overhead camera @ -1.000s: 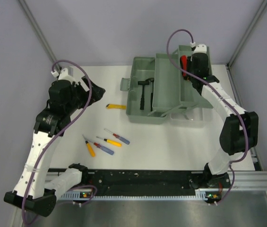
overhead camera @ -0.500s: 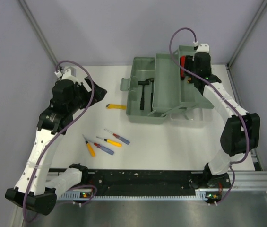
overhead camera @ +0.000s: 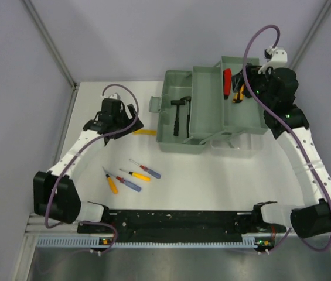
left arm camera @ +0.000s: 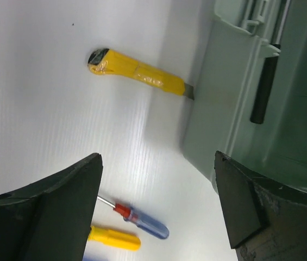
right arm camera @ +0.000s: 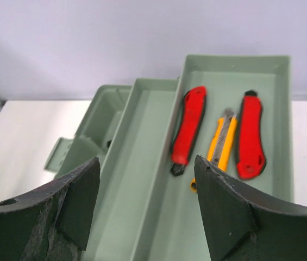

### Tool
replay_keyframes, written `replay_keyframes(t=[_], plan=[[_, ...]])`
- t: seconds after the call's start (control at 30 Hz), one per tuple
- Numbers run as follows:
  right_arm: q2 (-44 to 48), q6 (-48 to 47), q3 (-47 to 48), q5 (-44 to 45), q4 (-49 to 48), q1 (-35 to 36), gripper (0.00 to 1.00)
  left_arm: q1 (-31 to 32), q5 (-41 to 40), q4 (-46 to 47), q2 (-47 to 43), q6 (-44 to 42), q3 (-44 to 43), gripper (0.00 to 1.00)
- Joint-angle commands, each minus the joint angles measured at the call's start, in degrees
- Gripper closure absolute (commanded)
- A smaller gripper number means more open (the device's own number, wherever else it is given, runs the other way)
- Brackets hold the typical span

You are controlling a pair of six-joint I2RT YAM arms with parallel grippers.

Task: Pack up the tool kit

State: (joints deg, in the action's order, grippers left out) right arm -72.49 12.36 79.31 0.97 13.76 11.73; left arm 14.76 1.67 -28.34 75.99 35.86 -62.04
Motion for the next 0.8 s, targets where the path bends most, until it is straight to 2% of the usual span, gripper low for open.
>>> replay_keyframes(t=[0.0,0.03,0.1,0.23,0.33,0.53,0.77], plan=[[4.0,3.8,-3.2,-7.9,2.9,0.0,0.31,-0.2,-3.0,9.2,7.3,-6.1,-3.5,0.13],[5.2,4.1,-4.0,-8.7,2.9,0.0,0.31,-0.2,-3.9,8.8,9.6,-6.5,-5.1,0.14],[6.7,4.8,-5.3,-9.1,3.0,0.0,0.31,-0.2,-5.8,9.0,14.8,-7.2,-8.5,0.22],[8.9,5.5,-7.6,-10.8,3.6,0.0,0.32,-0.3,-5.9,10.5,25.1,-7.3,-15.0,0.50],[10.1,4.6,-8.2,-11.3,4.1,0.0,0.34,-0.4,-7.7,9.9,32.2,-5.9,-19.6,0.65],[12.5,3.7,-8.6,-10.4,5.2,0.0,0.34,-0.7,-6.3,8.3,39.8,-5.7,-23.0,0.75],[13.3,3.6,-9.2,-9.9,5.3,-0.1,0.34,-1.0,-6.6,7.9,39.0,-3.0,-16.1,0.85]])
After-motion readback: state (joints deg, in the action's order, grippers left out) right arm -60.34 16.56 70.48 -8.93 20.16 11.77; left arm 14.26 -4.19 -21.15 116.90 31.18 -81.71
